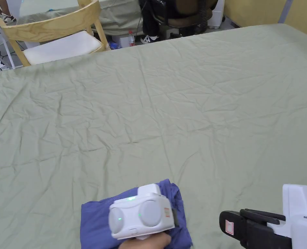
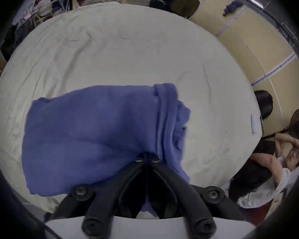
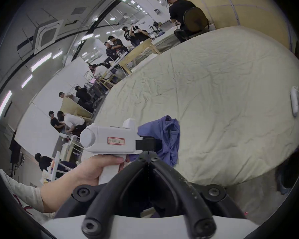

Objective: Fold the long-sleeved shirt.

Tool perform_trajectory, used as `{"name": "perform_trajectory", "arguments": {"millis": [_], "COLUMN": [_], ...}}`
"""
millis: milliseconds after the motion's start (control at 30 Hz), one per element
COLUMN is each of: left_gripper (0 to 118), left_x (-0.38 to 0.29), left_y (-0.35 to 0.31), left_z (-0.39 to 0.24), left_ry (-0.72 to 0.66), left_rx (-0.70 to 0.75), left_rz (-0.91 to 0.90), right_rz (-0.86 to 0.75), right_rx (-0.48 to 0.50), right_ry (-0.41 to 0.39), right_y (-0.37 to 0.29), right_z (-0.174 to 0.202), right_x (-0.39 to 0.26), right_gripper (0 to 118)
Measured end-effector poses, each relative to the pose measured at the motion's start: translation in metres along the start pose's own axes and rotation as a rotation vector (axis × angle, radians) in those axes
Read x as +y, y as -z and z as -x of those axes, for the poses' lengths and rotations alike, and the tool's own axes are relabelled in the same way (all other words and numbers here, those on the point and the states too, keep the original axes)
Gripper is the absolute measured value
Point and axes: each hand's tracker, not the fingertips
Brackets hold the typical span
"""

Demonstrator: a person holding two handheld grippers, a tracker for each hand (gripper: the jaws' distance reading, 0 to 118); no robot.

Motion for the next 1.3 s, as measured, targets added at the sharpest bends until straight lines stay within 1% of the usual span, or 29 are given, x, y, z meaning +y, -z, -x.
{"name": "perform_trajectory", "arguments": {"millis": [67, 133, 233, 267, 300, 400, 500, 567, 600, 633, 667, 767, 833, 900, 1000, 1033, 1133, 1167, 1233, 1300], "left_gripper": [0, 0, 0, 0, 0, 0, 0, 0, 0, 0, 0, 0, 0, 0, 0, 0, 0, 0, 0, 0], "left_x": [-0.003, 0.001, 0.003, 0.005, 0.004, -0.002, 0.001, 0.016, 0.021, 0.027, 0.014, 0.022, 0.011, 0.012, 0.006, 0.004, -0.001, -0.004, -0.001, -0.007], "left_y": [-0.001, 0.003, 0.008, 0.005, 0.001, -0.011, -0.042, -0.071, -0.085, -0.099, -0.110, -0.137, -0.154, -0.159, -0.160, -0.158, -0.149, -0.146, -0.136, -0.130], "left_z": [-0.017, -0.023, -0.036, -0.037, -0.039, -0.042, -0.024, -0.010, 0.007, 0.026, 0.061, 0.118, 0.147, 0.174, 0.200, 0.205, 0.213, 0.214, 0.217, 0.217], "left_ry": [0.020, -0.009, -0.030, -0.037, -0.064, -0.091, -0.142, -0.157, -0.163, -0.162, -0.157, -0.134, -0.128, -0.162, -0.231, -0.234, -0.229, -0.230, -0.238, -0.255], "left_rx": [0.052, 0.039, 0.008, -0.018, -0.118, -0.311, -0.362, -0.391, -0.398, -0.388, -0.354, -0.181, -0.062, -0.031, -0.064, -0.050, -0.043, -0.044, -0.054, -0.050], "left_rz": [-0.022, -0.020, -0.004, 0.014, 0.038, 0.088, 0.055, -0.024, -0.067, -0.111, -0.148, -0.219, -0.234, -0.238, -0.202, -0.188, -0.160, -0.151, -0.134, -0.122], "right_rz": [-0.002, -0.007, -0.022, -0.032, -0.043, -0.084, -0.118, -0.116, -0.109, -0.098, -0.084, -0.021, -0.001, 0.042, 0.118, 0.176, 0.306, 0.341, 0.402, 0.474], "right_rx": [-0.019, -0.035, -0.065, -0.076, -0.090, -0.148, -0.176, -0.186, -0.190, -0.191, -0.184, -0.123, -0.082, -0.087, -0.140, -0.191, -0.286, -0.315, -0.406, -0.427], "right_ry": [-0.002, -0.005, 0.012, 0.016, 0.016, 0.027, 0.046, 0.046, 0.044, 0.040, 0.031, -0.008, -0.037, -0.055, -0.110, -0.121, -0.171, -0.172, -0.117, -0.133], "right_y": [-0.004, -0.010, -0.023, -0.028, -0.033, -0.043, -0.045, -0.039, -0.033, -0.025, -0.016, 0.018, 0.043, 0.071, 0.112, 0.127, 0.173, 0.185, 0.206, 0.225], "right_z": [-0.003, -0.005, -0.009, -0.011, -0.012, -0.014, -0.012, -0.007, -0.004, 0.000, 0.005, 0.024, 0.037, 0.048, 0.055, 0.055, 0.046, 0.042, 0.033, 0.024], "right_x": [0.000, -0.002, -0.003, -0.003, -0.002, 0.005, 0.016, 0.024, 0.028, 0.033, 0.037, 0.054, 0.067, 0.079, 0.088, 0.088, 0.077, 0.074, 0.057, 0.045], "right_gripper": [1, 2, 2, 1, 2, 1, 1, 1, 1, 1, 1, 2, 2, 2, 2, 2, 2, 2, 2, 2]}}
